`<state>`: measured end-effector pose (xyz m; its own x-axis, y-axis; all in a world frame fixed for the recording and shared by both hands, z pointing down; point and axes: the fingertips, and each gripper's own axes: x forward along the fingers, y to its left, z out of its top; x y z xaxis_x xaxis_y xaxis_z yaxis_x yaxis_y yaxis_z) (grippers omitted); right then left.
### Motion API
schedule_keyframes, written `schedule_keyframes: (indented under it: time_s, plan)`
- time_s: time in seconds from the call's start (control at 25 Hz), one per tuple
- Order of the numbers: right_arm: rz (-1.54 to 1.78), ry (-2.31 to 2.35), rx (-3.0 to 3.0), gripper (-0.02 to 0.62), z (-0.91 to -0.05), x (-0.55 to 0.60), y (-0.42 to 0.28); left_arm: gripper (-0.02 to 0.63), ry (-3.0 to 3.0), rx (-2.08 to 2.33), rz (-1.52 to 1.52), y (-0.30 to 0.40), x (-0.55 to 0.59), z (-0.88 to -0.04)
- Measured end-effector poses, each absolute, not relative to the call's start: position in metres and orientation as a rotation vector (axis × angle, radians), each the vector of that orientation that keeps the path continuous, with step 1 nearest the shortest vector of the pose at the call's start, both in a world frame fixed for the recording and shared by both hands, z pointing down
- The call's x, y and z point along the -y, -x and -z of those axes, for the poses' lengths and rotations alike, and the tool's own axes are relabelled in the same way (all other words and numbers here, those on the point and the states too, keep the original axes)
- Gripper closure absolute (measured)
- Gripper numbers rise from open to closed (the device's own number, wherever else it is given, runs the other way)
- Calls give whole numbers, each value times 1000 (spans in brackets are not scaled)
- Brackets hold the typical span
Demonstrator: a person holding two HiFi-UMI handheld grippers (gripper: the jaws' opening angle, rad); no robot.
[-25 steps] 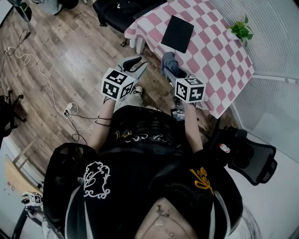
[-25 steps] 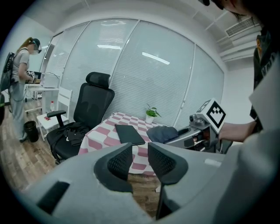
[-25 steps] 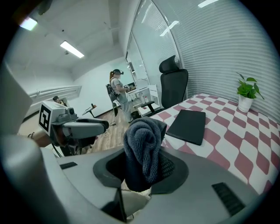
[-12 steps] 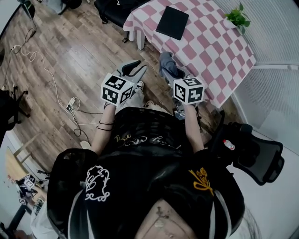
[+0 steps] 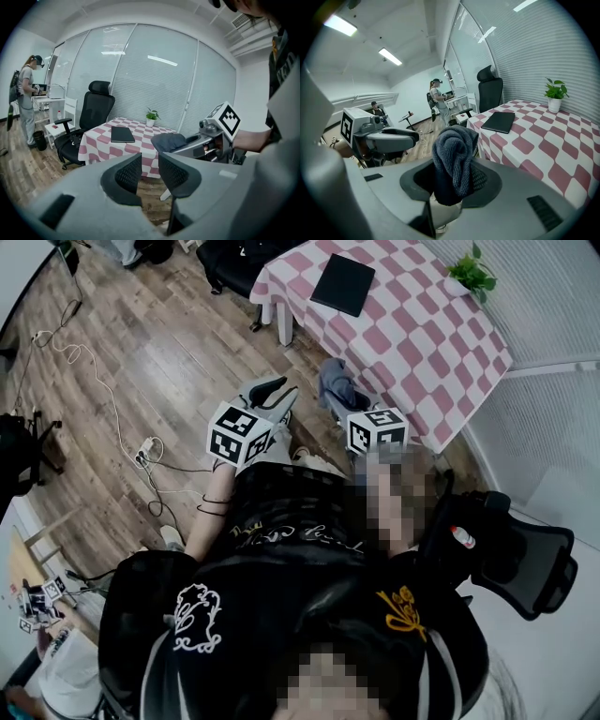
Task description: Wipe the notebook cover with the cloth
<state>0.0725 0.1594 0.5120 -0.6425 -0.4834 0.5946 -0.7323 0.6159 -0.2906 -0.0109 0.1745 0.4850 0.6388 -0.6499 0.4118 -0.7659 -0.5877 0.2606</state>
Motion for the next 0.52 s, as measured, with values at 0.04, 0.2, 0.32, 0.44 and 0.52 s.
schedule_keyframes:
  time_s: [0.04, 0.2, 0.32, 0.44, 0.52]
  plan:
    - [-721, -959, 2380, 483, -512, -163, -73, 487, -2444, 1120, -383, 10, -178, -486]
    - [-710, -954, 2387, 483, -512, -169, -77, 486, -2454, 1129, -380, 5, -184, -484]
    - [-697, -948, 2391, 483, -512, -174, -78, 488, -2463, 1129, -379, 1, -188, -484]
    - [-690, -941, 2395, 483, -511, -178, -77, 487, -2463, 1131, -382, 1, -192, -484]
    - [-686, -936, 2397, 483, -510, -180, -76, 487, -2462, 1134, -383, 2, -194, -484]
